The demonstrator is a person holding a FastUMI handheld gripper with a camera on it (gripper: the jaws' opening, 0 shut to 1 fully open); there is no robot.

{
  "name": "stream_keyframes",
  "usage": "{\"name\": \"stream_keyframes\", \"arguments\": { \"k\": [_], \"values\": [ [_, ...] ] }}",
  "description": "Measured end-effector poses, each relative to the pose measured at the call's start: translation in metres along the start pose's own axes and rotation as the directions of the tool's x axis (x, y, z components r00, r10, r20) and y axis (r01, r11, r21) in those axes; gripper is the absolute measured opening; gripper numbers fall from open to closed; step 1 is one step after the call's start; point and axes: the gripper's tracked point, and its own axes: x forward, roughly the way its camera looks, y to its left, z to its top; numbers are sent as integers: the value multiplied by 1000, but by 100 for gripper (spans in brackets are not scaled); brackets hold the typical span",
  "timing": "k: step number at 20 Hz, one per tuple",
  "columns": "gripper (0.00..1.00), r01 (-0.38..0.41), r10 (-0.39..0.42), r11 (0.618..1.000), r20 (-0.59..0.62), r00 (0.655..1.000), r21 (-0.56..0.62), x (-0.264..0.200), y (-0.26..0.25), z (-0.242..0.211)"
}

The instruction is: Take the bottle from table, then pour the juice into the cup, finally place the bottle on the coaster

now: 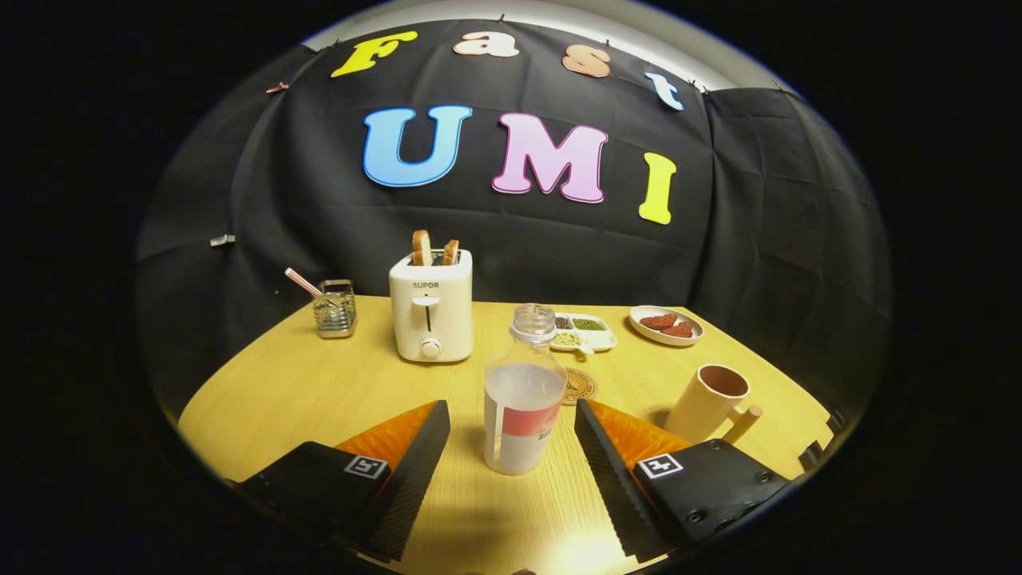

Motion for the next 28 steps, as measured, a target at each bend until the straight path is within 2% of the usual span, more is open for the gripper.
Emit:
{"name": "stream_keyframes", "arguments": {
  "k": [5, 10, 16, 17, 19, 23, 25, 28],
  "values": [
    [97, 42, -43, 998, -3, 999, -36, 26, -1, -4],
    [97, 73, -74, 997, -13, 997, -24, 54, -1, -12],
    [97, 75, -77, 996, -30, 997, -50, 82, 0, -22],
    [95, 79, -81, 996, -23, 996, -46, 85, -1, -20],
    [85, 87, -87, 996, -28, 996, -28, 87, -1, -21],
    [82, 87, -88, 996, -41, 995, -6, 88, -4, -22],
    [78, 52, -53, 998, -43, 998, -18, 84, -4, -23],
    [76, 15, -14, 1000, -64, 998, 6, 86, -6, -26]
  ]
}}
